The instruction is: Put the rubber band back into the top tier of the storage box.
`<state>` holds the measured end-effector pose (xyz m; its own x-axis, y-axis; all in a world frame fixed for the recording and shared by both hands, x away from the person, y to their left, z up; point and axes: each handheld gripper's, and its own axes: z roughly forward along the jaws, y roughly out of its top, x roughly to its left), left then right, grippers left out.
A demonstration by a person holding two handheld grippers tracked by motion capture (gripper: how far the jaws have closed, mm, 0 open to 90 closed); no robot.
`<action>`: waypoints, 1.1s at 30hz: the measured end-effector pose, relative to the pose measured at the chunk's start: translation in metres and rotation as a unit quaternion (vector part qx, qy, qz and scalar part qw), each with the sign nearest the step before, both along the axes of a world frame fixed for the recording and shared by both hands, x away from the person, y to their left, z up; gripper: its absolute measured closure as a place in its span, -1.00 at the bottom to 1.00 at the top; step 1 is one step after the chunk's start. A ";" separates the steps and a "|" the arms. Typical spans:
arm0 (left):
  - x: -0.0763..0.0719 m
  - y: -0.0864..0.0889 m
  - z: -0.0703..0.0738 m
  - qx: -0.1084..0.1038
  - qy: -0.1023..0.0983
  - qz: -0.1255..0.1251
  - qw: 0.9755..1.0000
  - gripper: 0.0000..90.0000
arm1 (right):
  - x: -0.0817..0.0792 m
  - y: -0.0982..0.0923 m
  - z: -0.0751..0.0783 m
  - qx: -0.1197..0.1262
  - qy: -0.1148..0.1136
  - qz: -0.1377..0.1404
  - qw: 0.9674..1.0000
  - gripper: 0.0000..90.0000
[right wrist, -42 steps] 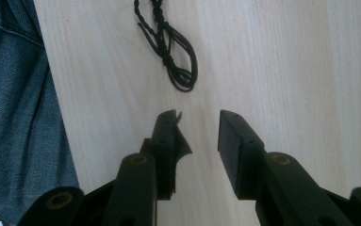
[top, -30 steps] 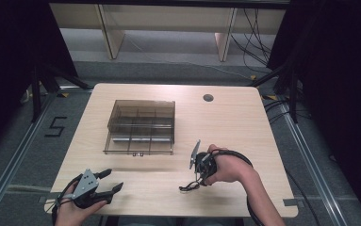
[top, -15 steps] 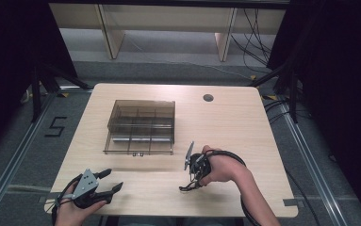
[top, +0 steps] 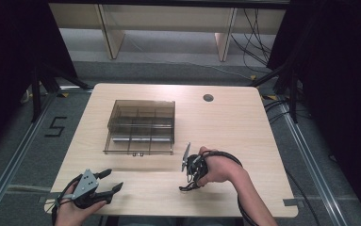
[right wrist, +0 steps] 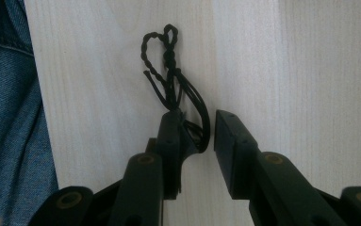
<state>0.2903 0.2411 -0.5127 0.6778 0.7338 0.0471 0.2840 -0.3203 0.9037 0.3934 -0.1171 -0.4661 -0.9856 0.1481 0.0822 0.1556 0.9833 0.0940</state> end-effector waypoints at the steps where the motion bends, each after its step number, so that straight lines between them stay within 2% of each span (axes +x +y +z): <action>1: 0.000 0.000 0.000 0.000 0.000 0.000 1.000 -0.24 | 0.001 0.000 -0.001 0.004 -0.004 0.009 1.000 0.62; 3: 0.000 0.000 0.000 0.000 0.000 0.000 1.000 -0.24 | 0.001 0.001 -0.001 0.003 -0.002 0.008 1.000 0.63; 5: 0.000 0.000 0.000 0.000 0.000 0.000 1.000 -0.24 | 0.003 0.002 -0.002 0.004 -0.001 0.023 1.000 0.64; 9: 0.000 0.000 -0.001 -0.003 0.004 0.002 1.000 -0.24 | 0.002 0.004 -0.004 0.000 0.006 0.018 1.000 0.70; 10: 0.000 0.000 -0.001 -0.001 0.004 0.002 1.000 -0.24 | 0.000 0.003 -0.004 -0.007 0.005 0.006 1.000 0.71; 12: 0.000 0.000 0.000 0.001 0.002 0.001 1.000 -0.24 | 0.000 0.003 -0.005 -0.007 0.007 0.010 1.000 0.76; 15: 0.000 0.000 0.000 0.004 0.002 -0.001 1.000 -0.24 | 0.002 0.003 -0.006 0.003 0.004 0.032 0.999 0.84; 17: 0.000 0.000 0.000 0.004 0.002 -0.002 1.000 -0.24 | 0.002 0.003 -0.006 0.004 0.003 0.032 0.999 0.87; 18: -0.001 0.000 0.000 0.007 0.003 0.000 1.000 -0.24 | -0.001 0.002 -0.005 -0.003 0.006 0.016 1.000 0.93; 20: -0.001 0.000 0.000 0.007 0.003 0.000 1.000 -0.24 | 0.000 0.001 -0.007 0.006 -0.002 0.033 0.999 0.96; 21: -0.001 0.000 0.000 0.007 0.003 0.000 1.000 -0.24 | 0.000 0.001 -0.007 0.008 -0.004 0.032 0.999 0.97; 22: -0.001 0.000 0.000 0.007 0.003 0.000 1.000 -0.23 | -0.003 0.000 -0.005 0.000 -0.004 0.011 1.000 0.97; 24: -0.001 0.000 0.000 0.008 0.003 0.001 1.000 -0.23 | -0.001 -0.002 -0.006 0.016 -0.011 0.027 0.999 0.97; 25: -0.001 0.000 0.000 0.008 0.003 0.001 1.000 -0.23 | -0.004 -0.003 -0.005 0.008 -0.007 0.008 1.000 0.98; 26: -0.001 0.000 0.000 0.008 0.003 0.001 1.000 -0.23 | -0.003 -0.004 -0.005 0.018 -0.006 0.022 1.000 0.98; 28: -0.001 0.000 0.000 0.008 0.003 0.001 1.000 -0.23 | -0.004 -0.005 -0.005 0.022 -0.012 0.017 1.000 0.98; 30: 0.000 0.000 0.000 0.002 0.000 -0.004 1.000 -0.23 | -0.008 -0.010 -0.001 0.036 -0.016 -0.004 0.999 0.98; 32: 0.000 -0.001 0.000 0.001 0.001 -0.003 1.000 -0.23 | -0.009 -0.014 0.000 0.054 -0.020 -0.004 0.998 0.98; 33: 0.000 -0.001 0.000 0.000 0.001 -0.004 1.000 -0.23 | -0.012 -0.017 0.000 0.060 -0.018 -0.020 0.998 0.98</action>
